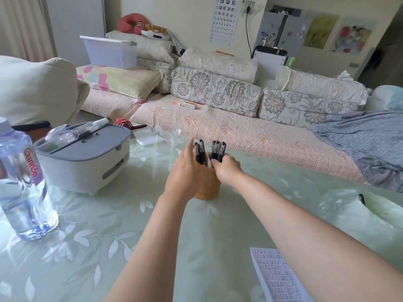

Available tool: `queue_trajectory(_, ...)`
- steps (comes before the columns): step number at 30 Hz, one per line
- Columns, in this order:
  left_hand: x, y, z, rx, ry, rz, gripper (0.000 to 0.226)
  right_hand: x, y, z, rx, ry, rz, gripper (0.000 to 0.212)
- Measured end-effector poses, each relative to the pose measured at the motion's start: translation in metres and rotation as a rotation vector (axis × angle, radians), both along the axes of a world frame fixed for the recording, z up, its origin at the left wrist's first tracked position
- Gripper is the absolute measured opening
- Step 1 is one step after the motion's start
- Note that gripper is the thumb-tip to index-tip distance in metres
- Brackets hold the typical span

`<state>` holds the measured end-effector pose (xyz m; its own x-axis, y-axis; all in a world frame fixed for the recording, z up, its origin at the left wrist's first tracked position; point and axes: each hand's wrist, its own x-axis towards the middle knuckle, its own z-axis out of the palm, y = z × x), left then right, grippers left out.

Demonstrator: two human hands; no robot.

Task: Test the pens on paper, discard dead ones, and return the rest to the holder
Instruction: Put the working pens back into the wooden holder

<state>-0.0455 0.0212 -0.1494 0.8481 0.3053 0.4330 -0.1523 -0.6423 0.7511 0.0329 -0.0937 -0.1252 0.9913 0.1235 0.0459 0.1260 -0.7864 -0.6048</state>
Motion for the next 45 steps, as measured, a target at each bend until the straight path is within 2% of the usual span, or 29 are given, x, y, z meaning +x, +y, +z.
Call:
queue_trajectory(2, 0.001, -0.001, 0.002, 0.012, 0.003, -0.019, 0.074, -0.001, -0.001, 0.000, 0.053, 0.031, 0.039, 0.039)
queue_trajectory(5, 0.005, 0.003, 0.003, 0.120, 0.026, -0.002, 0.056, -0.003, -0.003, 0.005, 0.058, -0.019, 0.086, 0.036)
queue_trajectory(9, 0.002, 0.003, -0.002, 0.024, -0.016, -0.014, 0.049, -0.006, -0.008, 0.010, 0.009, -0.019, 0.132, 0.041)
queue_trajectory(14, -0.006, -0.005, -0.004, 0.025, -0.082, 0.050, 0.038, -0.012, -0.026, 0.011, -0.051, -0.003, 0.185, 0.051)
queue_trajectory(17, -0.014, -0.021, 0.001, 0.047, -0.117, 0.074, 0.028, -0.021, -0.047, 0.012, -0.039, 0.010, 0.186, 0.057)
queue_trajectory(22, -0.019, -0.063, -0.003, 0.102, -0.102, -0.036, 0.019, -0.032, -0.102, -0.003, 0.051, 0.030, 0.130, 0.051)
queue_trajectory(25, -0.019, -0.090, -0.013, 0.142, -0.039, -0.136, 0.020, -0.041, -0.141, -0.018, -0.002, 0.034, 0.084, 0.045)
queue_trajectory(30, -0.017, -0.125, -0.028, 0.242, 0.155, -0.278, 0.034, -0.051, -0.188, -0.045, -0.333, -0.025, 0.046, 0.045)
queue_trajectory(32, -0.014, -0.131, -0.036, 0.301, 0.237, -0.299, 0.042, -0.053, -0.196, -0.055, -0.404, -0.029, 0.038, 0.044)
queue_trajectory(35, -0.012, -0.134, -0.043, 0.394, 0.315, -0.305, 0.053, -0.052, -0.199, -0.065, -0.398, -0.045, 0.033, 0.043)
queue_trajectory(40, -0.010, -0.132, -0.047, 0.433, 0.354, -0.295, 0.056, -0.050, -0.193, -0.071, -0.339, -0.102, 0.098, 0.036)
queue_trajectory(45, -0.012, -0.128, -0.048, 0.484, 0.333, -0.291, 0.058, -0.055, -0.185, -0.071, -0.252, -0.125, 0.227, 0.049)
